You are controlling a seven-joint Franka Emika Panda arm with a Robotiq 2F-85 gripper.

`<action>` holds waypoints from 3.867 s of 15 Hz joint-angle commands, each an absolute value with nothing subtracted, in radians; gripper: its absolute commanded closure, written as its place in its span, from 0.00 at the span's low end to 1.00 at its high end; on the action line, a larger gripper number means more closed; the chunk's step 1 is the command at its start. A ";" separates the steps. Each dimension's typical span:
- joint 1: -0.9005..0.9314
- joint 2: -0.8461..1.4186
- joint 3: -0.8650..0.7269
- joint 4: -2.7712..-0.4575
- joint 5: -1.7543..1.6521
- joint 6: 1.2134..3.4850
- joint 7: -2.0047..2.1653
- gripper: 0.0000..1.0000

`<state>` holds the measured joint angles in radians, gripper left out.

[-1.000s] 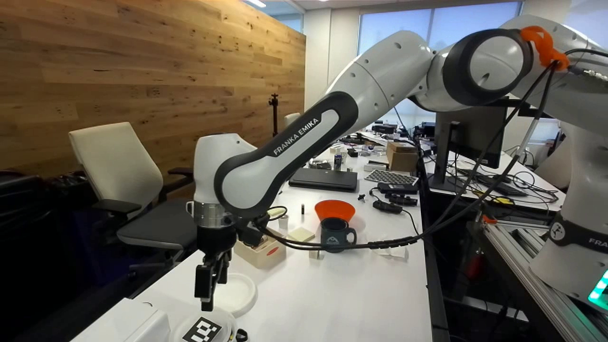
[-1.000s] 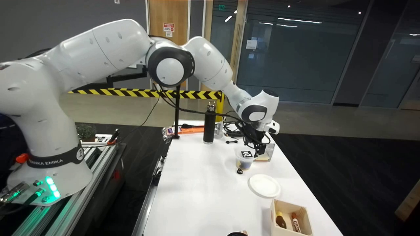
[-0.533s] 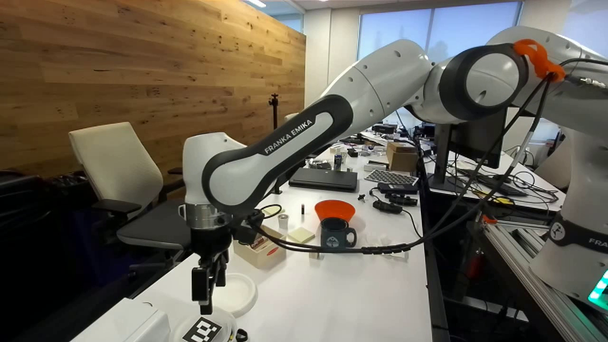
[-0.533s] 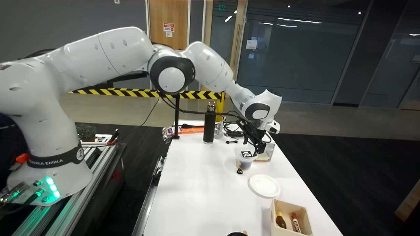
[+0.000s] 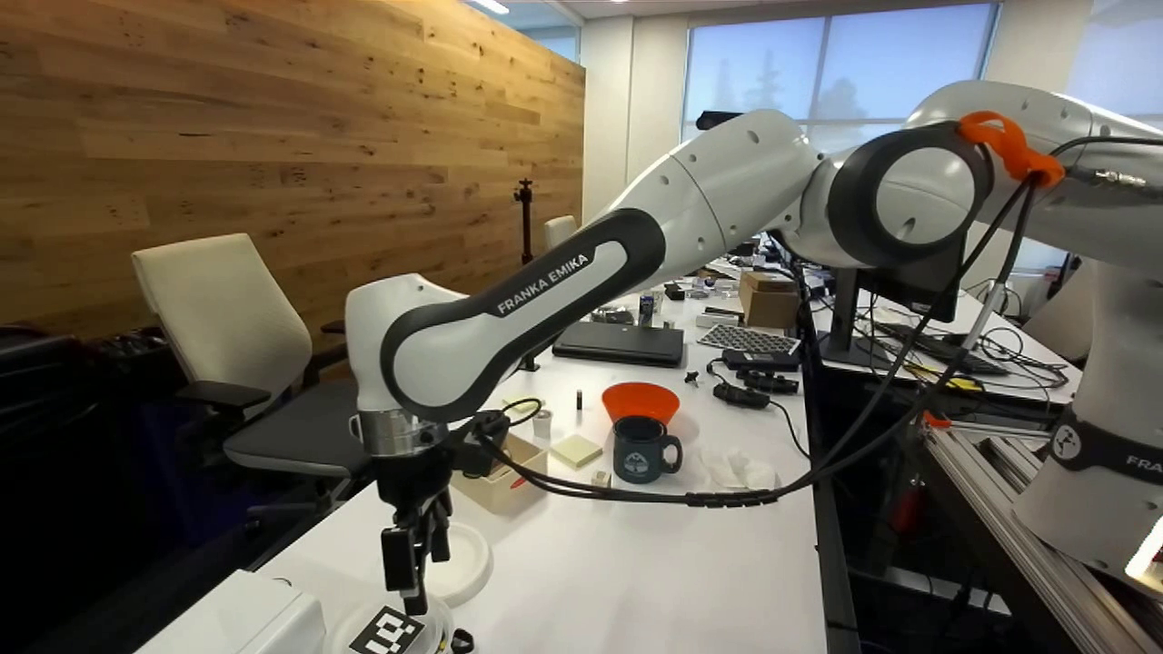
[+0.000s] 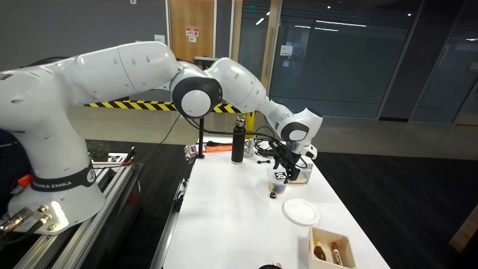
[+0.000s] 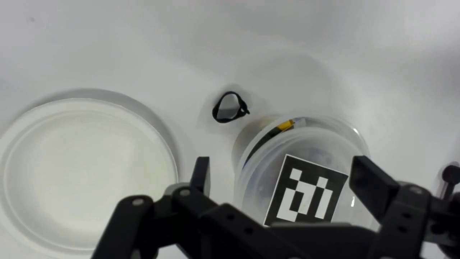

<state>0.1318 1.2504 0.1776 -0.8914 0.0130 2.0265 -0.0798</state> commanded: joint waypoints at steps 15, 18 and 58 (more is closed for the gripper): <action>0.149 1.385 0.150 -0.628 0.000 1.825 -0.078 0.00; 0.153 1.402 0.144 -0.613 -0.004 1.899 -0.081 0.00; 0.243 1.239 -0.007 -0.975 -0.039 2.286 -0.091 0.76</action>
<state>0.2374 1.2895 0.0036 -0.8948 -0.0236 2.2629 -0.0807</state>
